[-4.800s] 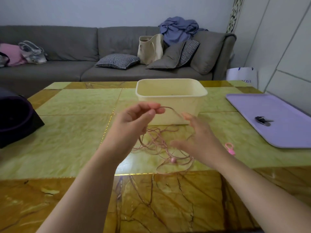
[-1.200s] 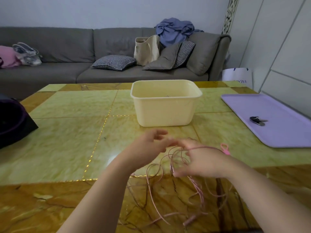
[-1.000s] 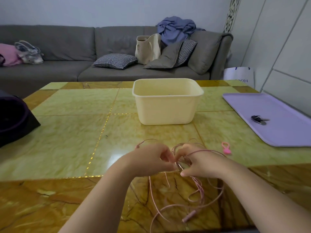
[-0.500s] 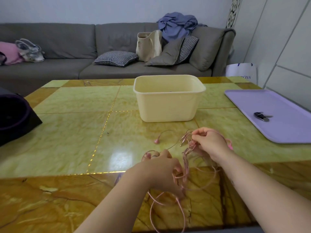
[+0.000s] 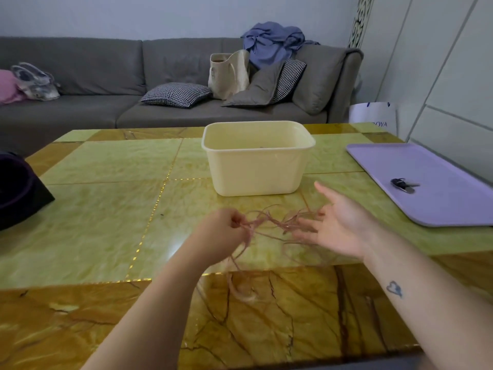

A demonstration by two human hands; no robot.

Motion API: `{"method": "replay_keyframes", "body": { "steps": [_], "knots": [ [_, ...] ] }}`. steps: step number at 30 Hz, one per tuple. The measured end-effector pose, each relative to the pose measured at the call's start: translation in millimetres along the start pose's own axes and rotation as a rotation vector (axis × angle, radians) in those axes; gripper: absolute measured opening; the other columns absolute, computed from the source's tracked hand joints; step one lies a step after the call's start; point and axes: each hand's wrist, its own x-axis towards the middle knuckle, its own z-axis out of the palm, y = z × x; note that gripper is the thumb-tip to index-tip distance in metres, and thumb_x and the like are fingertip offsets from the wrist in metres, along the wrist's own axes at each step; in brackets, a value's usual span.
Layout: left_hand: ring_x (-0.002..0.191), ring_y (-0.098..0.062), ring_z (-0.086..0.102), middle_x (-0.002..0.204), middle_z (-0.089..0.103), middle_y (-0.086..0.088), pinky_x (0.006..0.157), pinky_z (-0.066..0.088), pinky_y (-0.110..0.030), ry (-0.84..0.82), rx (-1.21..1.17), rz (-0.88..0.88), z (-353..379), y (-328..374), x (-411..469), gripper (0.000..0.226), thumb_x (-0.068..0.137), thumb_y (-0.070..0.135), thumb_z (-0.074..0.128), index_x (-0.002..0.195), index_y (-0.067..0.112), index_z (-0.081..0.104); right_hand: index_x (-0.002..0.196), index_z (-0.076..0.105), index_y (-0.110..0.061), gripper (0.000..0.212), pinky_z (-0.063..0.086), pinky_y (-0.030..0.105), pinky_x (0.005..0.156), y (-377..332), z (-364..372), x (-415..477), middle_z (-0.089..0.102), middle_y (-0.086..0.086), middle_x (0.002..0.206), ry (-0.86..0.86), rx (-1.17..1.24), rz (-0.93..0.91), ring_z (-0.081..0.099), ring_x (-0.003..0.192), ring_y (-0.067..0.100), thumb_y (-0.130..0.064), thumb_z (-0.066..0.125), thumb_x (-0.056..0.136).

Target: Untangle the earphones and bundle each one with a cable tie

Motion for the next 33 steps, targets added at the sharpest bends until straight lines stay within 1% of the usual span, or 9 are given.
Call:
{"method": "replay_keyframes", "body": {
  "steps": [2,6,9,13,17,21,25,29,33],
  "knots": [
    [0.071,-0.023,0.061,0.062,0.067,0.009,0.062,0.044,-0.027,0.099,-0.165,0.014,-9,2,-1,0.009,0.089,0.020,0.057,0.081,0.022,0.061,0.147,0.022,-0.019,0.073,0.048,0.047,0.096,0,1,-3,0.032,0.013,0.148,-0.062,-0.333,-0.027,0.047,0.125,0.029,-0.039,0.057,0.086],
    [0.070,-0.017,0.054,0.059,0.064,0.009,0.060,0.038,-0.023,0.188,-0.350,0.002,-20,5,-4,0.011,0.090,0.018,0.056,0.082,0.019,0.063,0.101,0.059,-0.020,0.031,0.053,0.039,0.091,2,4,-10,0.063,0.000,0.115,-0.013,-1.190,-0.124,0.062,0.104,0.014,-0.049,0.053,0.090],
    [0.071,-0.018,0.057,0.062,0.067,0.009,0.065,0.042,-0.028,0.203,-0.342,0.008,-21,7,-6,0.010,0.090,0.020,0.055,0.085,0.019,0.064,0.084,0.065,-0.019,0.038,0.056,0.042,0.085,0,9,-19,0.073,0.002,0.092,-0.011,-1.480,-0.125,0.071,0.082,0.018,-0.051,0.048,0.092],
    [0.073,-0.020,0.061,0.078,0.070,0.001,0.058,0.040,-0.022,0.227,-0.204,0.047,-19,14,-8,0.012,0.092,0.023,0.053,0.087,0.021,0.063,0.085,0.068,-0.008,0.050,0.057,0.038,0.079,-11,11,-34,0.074,0.008,0.086,0.081,-1.598,-0.114,0.072,0.068,0.019,-0.049,0.041,0.096],
    [0.069,-0.020,0.060,0.078,0.071,0.001,0.050,0.040,-0.015,0.194,-0.171,0.050,-18,18,-6,0.013,0.093,0.021,0.050,0.086,0.022,0.061,0.082,0.068,0.000,0.055,0.057,0.043,0.074,-27,4,-40,0.073,0.011,0.078,0.249,-1.605,-0.323,0.070,0.065,0.025,-0.051,0.047,0.092],
    [0.063,-0.025,0.070,0.068,0.067,0.003,0.078,0.050,-0.047,0.110,-0.385,-0.020,-11,22,-4,0.015,0.098,0.017,0.041,0.090,0.014,0.054,0.092,0.064,0.007,0.056,0.057,0.043,0.071,-28,0,-29,0.067,0.027,0.098,0.237,-1.475,-0.447,0.067,0.085,0.041,-0.047,0.050,0.092],
    [0.040,-0.015,0.053,0.068,0.065,0.001,0.068,0.039,-0.040,0.066,-0.483,-0.089,-3,22,0,0.016,0.097,0.017,0.038,0.093,0.011,0.053,0.088,0.060,-0.002,0.045,0.046,0.030,0.070,-8,2,-16,0.066,0.015,0.090,0.099,-1.603,-0.225,0.065,0.088,0.032,-0.041,0.039,0.099],
    [0.054,-0.019,0.041,0.065,0.052,-0.001,0.063,0.037,-0.038,0.139,-0.375,-0.071,3,22,3,0.016,0.093,0.018,0.041,0.082,0.017,0.053,0.093,0.064,-0.004,0.045,0.051,0.031,0.069,-9,5,-26,0.070,0.012,0.089,0.095,-1.691,-0.126,0.069,0.081,0.026,-0.040,0.038,0.100],
    [0.051,-0.017,0.039,0.057,0.046,0.003,0.059,0.037,-0.033,0.184,-0.316,-0.038,4,25,1,0.014,0.093,0.019,0.046,0.082,0.021,0.054,0.083,0.071,-0.015,0.041,0.055,0.032,0.076,-15,8,-32,0.074,-0.001,0.079,0.089,-1.468,-0.311,0.070,0.072,0.011,-0.041,0.043,0.098]
  ]
}}
